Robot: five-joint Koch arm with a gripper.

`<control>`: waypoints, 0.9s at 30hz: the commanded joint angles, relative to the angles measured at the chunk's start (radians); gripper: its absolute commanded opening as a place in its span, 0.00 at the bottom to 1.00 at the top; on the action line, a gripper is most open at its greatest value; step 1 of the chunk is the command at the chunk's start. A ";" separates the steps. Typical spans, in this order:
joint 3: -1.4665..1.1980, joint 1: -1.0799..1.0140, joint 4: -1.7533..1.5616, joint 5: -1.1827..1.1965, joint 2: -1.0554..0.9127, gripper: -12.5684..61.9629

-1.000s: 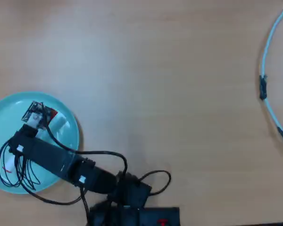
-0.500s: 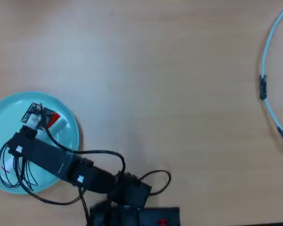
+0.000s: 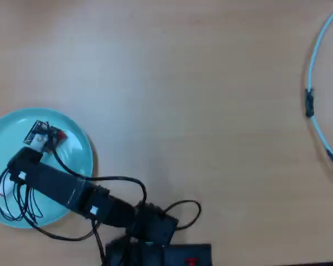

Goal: Pick up the red pen and put it in the green bowl

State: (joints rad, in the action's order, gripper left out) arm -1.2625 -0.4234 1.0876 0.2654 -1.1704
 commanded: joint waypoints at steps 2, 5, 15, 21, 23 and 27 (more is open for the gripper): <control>0.092 0.012 -0.055 0.002 -0.012 0.53; 0.097 0.012 -0.055 0.000 -0.012 0.59; 0.092 0.009 -0.003 0.003 -0.031 0.61; 0.101 -0.032 0.262 0.008 -0.120 0.60; 0.109 -0.044 0.298 0.011 -0.135 0.60; 0.117 -0.092 0.348 -0.003 -0.173 0.60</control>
State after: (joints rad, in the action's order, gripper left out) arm -1.2625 -0.4847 1.3821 0.2623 -1.2318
